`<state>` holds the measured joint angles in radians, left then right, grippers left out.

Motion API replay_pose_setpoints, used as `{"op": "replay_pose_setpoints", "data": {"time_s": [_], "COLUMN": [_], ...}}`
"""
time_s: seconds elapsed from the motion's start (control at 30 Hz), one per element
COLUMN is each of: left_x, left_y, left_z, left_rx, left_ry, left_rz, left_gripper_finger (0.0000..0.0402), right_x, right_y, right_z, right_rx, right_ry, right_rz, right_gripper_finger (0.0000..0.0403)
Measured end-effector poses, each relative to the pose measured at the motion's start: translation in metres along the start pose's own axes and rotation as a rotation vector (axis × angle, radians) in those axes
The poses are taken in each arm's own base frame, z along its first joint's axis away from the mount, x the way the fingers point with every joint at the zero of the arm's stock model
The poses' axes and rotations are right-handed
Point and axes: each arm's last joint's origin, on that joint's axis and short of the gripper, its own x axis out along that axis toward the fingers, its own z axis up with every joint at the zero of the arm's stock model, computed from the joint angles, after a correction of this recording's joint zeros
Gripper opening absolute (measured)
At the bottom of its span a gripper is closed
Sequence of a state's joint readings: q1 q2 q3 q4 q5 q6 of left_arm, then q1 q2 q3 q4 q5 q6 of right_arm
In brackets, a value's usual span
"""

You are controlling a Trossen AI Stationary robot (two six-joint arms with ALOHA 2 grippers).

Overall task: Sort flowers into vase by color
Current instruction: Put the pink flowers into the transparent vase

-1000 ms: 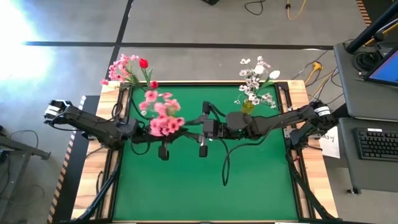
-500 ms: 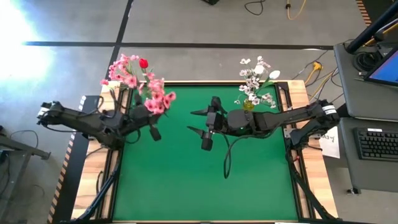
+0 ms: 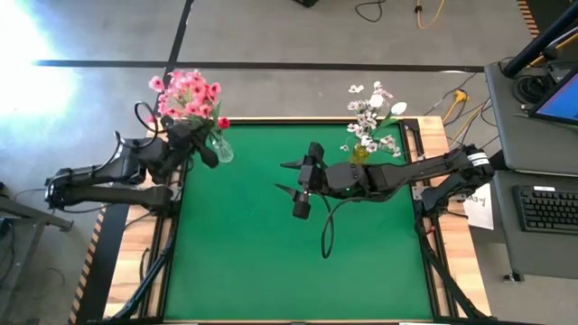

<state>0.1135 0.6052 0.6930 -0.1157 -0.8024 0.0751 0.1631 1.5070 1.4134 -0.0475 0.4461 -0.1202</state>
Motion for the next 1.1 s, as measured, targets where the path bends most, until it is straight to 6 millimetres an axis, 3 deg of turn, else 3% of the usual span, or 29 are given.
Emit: {"op": "replay_pose_setpoints", "data": {"time_s": [0.37,0.53,1.1], "left_x": [0.022,0.028,0.039], "left_y": [0.02,0.027,0.029], "left_z": [-0.004,-0.003,-0.048], "left_rx": [-0.001,-0.049,-0.096], "left_ry": [0.026,-0.055,-0.085], "left_rz": [0.1,0.066,0.14], "left_gripper_finger": [0.0,0.0,0.0], "right_x": [0.001,0.001,0.001], "right_y": [0.001,0.001,0.001], "right_z": [-0.005,-0.006,-0.006], "right_rx": [0.004,0.001,0.0], "right_ry": [0.01,0.012,0.011], "right_rz": [0.001,0.001,0.001], "right_gripper_finger": [0.0247,0.0243,0.0244]}}
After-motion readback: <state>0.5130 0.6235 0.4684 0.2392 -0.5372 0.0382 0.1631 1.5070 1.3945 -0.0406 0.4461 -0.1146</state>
